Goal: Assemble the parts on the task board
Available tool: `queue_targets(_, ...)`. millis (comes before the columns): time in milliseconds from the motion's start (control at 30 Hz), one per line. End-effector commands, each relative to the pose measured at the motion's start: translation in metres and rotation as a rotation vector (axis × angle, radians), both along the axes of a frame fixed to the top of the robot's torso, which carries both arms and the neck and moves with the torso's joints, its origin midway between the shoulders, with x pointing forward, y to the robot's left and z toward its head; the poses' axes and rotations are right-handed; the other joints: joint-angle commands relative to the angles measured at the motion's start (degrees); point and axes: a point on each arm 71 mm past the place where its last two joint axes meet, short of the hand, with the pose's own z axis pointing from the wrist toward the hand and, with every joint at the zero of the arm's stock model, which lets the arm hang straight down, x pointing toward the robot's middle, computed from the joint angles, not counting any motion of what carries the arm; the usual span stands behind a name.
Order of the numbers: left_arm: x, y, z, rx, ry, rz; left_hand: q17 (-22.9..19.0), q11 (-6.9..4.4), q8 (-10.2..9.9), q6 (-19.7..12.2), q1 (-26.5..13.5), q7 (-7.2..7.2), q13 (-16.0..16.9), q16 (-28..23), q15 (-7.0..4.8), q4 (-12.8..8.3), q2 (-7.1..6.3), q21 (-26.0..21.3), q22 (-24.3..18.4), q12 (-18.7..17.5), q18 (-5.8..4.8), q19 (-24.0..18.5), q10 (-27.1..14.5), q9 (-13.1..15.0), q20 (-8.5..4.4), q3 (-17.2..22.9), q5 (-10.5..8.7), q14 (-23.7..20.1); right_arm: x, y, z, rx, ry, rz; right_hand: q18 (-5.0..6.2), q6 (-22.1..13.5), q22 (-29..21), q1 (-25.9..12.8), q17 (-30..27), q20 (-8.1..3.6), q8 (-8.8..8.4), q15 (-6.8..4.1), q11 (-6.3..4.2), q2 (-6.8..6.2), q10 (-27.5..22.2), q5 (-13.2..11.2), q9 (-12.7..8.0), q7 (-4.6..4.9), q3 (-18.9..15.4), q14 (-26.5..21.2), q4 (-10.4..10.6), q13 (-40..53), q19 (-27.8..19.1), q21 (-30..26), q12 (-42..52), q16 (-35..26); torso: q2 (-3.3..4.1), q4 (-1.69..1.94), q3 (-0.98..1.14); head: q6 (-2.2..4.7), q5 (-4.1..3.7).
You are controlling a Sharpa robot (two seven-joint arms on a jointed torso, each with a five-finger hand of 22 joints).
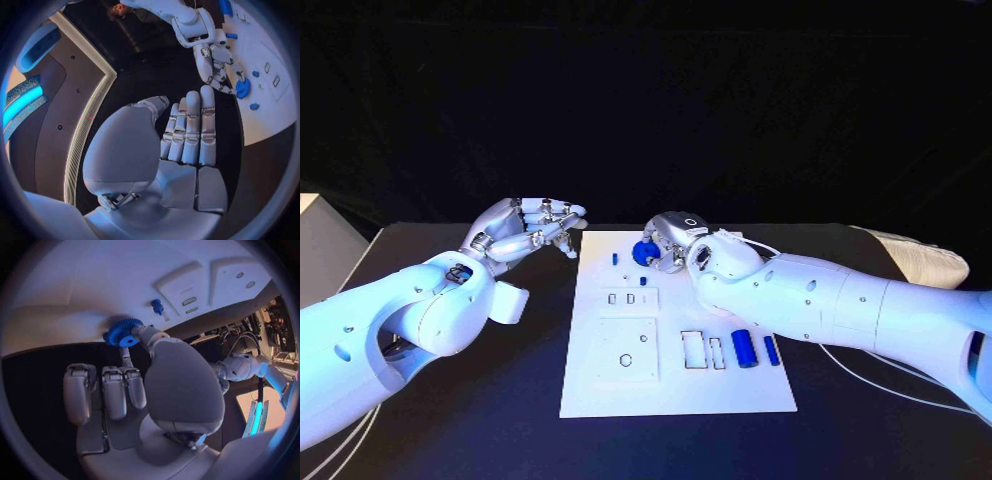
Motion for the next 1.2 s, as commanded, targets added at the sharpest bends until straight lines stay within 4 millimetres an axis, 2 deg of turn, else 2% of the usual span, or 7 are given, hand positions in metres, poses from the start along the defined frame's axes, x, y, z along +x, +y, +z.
queue_targets(33,-0.001,-0.002,0.001,-0.003,-0.005,-0.019,-0.07,0.06,-0.14,-0.2,0.48,0.08,0.07,0.09,0.1,-0.07,-0.19,0.16,0.07,-0.13,0.24,-0.23,-0.45,0.07,0.05,0.4,-0.11,-0.3,0.002,0.0,0.0,-0.018,-0.016,-0.008,-0.56,1.54,6.9,-0.07,11.77,-0.28,1.17,-0.34,-0.1,0.37,4.89,-0.32,0.69,-0.99,0.48,5.28,0.02,14.01,3.1,-0.02,-0.33,0.34,0.03,0.05,0.0,0.0,0.02)
queue_targets(267,-0.001,-0.003,0.001,-0.004,-0.004,-0.022,-0.07,0.06,-0.14,-0.2,0.48,0.08,0.07,0.09,0.1,-0.07,-0.19,0.16,0.07,-0.13,0.24,-0.23,-0.45,0.07,0.05,0.4,-0.11,-0.3,0.005,0.005,-0.002,-0.022,-0.018,-0.011,-0.55,1.12,6.86,-0.42,11.76,-0.18,0.94,-0.19,0.06,0.22,4.57,-0.92,0.6,-0.8,0.78,5.28,-0.13,13.68,3.07,-0.07,-0.58,0.34,0.07,0.07,0.06,-0.12,0.11)
queue_targets(500,0.0,-0.004,0.001,-0.005,-0.004,-0.025,-0.07,0.06,-0.14,-0.2,0.48,0.08,0.07,0.09,0.1,-0.07,-0.19,0.16,0.07,-0.13,0.24,-0.23,-0.45,0.07,0.05,0.4,-0.11,-0.3,0.006,0.009,-0.006,-0.027,-0.007,-0.003,-0.53,0.55,6.79,-0.87,11.75,-0.03,0.61,-0.01,0.28,-0.04,4.15,-1.59,0.45,-0.55,1.05,5.27,-0.3,13.28,3.03,-0.14,-0.91,0.33,0.03,0.07,0.01,-0.27,0.18)
queue_targets(567,0.0,-0.004,0.0,-0.005,-0.003,-0.024,-0.07,0.06,-0.14,-0.2,0.48,0.08,0.07,0.09,0.1,-0.07,-0.19,0.16,0.07,-0.13,0.24,-0.23,-0.45,0.07,0.05,0.4,-0.11,-0.3,0.006,0.01,-0.007,-0.032,0.002,0.002,-0.54,0.0,6.81,-1.27,11.77,0.11,0.25,0.16,0.47,-0.19,3.84,-2.11,0.29,-0.34,1.22,5.27,-0.34,12.98,3.02,-0.15,-1.16,0.33,0.04,-0.04,0.06,-0.3,0.3)
queue_targets(833,0.0,-0.004,0.0,-0.004,-0.003,-0.025,-0.09,0.07,-0.17,-0.21,0.48,0.08,0.09,0.12,0.11,-0.13,-0.19,0.49,0.29,-0.1,0.25,-0.5,-0.49,0.17,0.09,0.49,-0.11,-0.34,0.007,0.01,-0.011,-0.051,0.033,0.005,-0.52,-2.21,6.76,-3.31,11.93,0.74,-1.44,0.83,1.23,-1.17,2.01,-3.25,-0.5,0.46,0.99,5.29,0.08,11.24,2.94,-0.26,-2.63,0.37,0.0,-0.03,0.07,-0.39,0.4)
queue_targets(1000,0.0,-0.004,0.0,-0.004,-0.003,-0.024,-0.09,0.07,-0.17,-0.21,0.48,0.08,0.09,0.12,0.11,-0.13,-0.19,0.49,0.29,-0.1,0.25,-0.5,-0.49,0.17,0.09,0.49,-0.11,-0.34,0.007,0.006,-0.011,-0.046,0.031,-0.001,-0.52,-4.79,6.87,-6.27,12.29,1.41,-3.55,1.53,1.99,-1.42,0.66,-5.79,-1.41,1.22,-1.84,5.36,2.05,10.01,2.91,-0.26,-3.71,0.47,0.02,-0.02,0.09,-0.37,0.49)
queue_targets(1200,0.0,-0.003,0.0,-0.003,-0.002,-0.022,-0.09,0.07,-0.17,-0.21,0.48,0.08,0.09,0.12,0.11,-0.13,-0.19,0.49,0.29,-0.1,0.25,-0.5,-0.49,0.17,0.09,0.49,-0.11,-0.34,0.003,0.0,-0.009,-0.02,0.019,0.0,-0.57,-5.22,7.22,-6.38,12.78,1.93,-4.87,1.96,2.4,0.11,0.28,-5.84,-1.99,1.6,-9.32,5.45,5.42,9.72,2.99,-0.07,-3.97,0.61,0.0,-0.05,0.18,-0.38,0.72)
